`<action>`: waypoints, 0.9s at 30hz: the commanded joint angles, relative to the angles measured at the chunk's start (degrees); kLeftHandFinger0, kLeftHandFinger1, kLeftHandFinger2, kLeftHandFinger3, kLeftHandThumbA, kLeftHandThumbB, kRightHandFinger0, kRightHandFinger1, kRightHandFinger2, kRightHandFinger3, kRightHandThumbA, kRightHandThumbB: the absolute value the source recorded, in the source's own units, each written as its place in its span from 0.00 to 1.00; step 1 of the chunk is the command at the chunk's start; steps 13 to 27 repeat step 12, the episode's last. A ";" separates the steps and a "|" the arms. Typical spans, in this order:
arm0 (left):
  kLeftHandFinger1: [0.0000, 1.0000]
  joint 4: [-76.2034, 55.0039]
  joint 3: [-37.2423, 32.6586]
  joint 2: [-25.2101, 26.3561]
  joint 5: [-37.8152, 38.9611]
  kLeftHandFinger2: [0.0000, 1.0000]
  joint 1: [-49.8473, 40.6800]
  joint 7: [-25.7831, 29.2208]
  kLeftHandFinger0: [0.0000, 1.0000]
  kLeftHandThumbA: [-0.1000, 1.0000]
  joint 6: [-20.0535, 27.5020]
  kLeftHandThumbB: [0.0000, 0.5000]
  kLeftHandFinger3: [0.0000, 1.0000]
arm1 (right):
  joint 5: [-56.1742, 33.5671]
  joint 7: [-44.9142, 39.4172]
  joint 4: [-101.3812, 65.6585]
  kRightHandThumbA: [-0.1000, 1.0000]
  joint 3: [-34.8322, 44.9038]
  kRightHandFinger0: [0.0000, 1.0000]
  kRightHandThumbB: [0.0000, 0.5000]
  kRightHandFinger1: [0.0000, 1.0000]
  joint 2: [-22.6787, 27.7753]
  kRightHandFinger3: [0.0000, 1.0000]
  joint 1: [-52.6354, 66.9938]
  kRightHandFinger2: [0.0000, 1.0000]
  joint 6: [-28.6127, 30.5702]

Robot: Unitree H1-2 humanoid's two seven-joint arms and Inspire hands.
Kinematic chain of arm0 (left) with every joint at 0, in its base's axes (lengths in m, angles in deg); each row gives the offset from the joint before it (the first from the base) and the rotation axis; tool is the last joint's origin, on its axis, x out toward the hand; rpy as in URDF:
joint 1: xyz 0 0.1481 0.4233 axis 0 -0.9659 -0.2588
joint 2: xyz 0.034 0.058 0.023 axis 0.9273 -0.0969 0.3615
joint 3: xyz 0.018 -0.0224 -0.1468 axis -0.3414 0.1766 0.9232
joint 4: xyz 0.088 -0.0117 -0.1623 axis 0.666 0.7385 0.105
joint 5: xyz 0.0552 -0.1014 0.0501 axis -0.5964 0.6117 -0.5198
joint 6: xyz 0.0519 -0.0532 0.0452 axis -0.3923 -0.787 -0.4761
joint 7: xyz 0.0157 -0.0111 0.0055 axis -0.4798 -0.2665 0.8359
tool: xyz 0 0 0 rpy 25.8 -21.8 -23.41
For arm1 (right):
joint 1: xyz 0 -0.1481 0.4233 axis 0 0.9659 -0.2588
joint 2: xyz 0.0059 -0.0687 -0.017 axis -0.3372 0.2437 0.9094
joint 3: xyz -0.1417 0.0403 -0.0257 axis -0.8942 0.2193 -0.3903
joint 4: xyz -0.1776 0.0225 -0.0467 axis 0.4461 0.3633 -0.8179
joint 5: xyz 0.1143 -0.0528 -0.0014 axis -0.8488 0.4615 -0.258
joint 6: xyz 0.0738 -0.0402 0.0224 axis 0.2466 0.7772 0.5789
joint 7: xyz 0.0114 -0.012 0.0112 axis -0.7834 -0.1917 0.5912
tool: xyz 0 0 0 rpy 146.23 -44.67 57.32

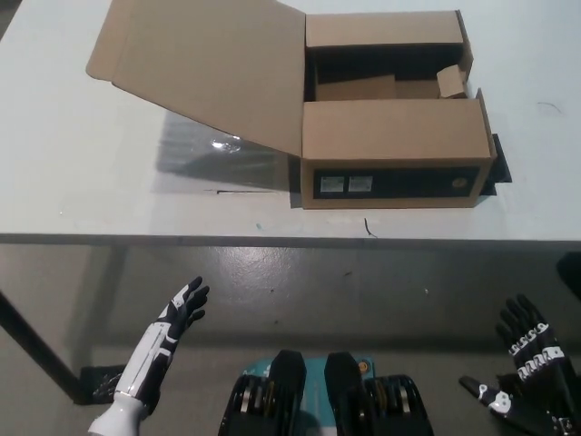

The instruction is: A small storage box is placed at the center of the table and the robot uses its right hand to slide under its lid and push it upwards to open it

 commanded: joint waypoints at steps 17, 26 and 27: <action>1.00 -0.40 0.61 0.26 0.68 1.00 1.13 -0.13 1.00 1.00 1.79 0.66 1.00 | 1.19 -1.74 0.37 1.00 -0.06 1.00 0.41 1.00 0.90 1.00 -1.71 1.00 2.71; 1.00 -0.40 0.61 0.26 0.68 1.00 1.13 -0.13 1.00 1.00 1.79 0.66 1.00 | 1.19 -1.74 0.37 1.00 -0.06 1.00 0.41 1.00 0.90 1.00 -1.71 1.00 2.71; 1.00 -0.40 0.61 0.26 0.68 1.00 1.13 -0.13 1.00 1.00 1.79 0.66 1.00 | 1.19 -1.74 0.37 1.00 -0.06 1.00 0.41 1.00 0.90 1.00 -1.71 1.00 2.71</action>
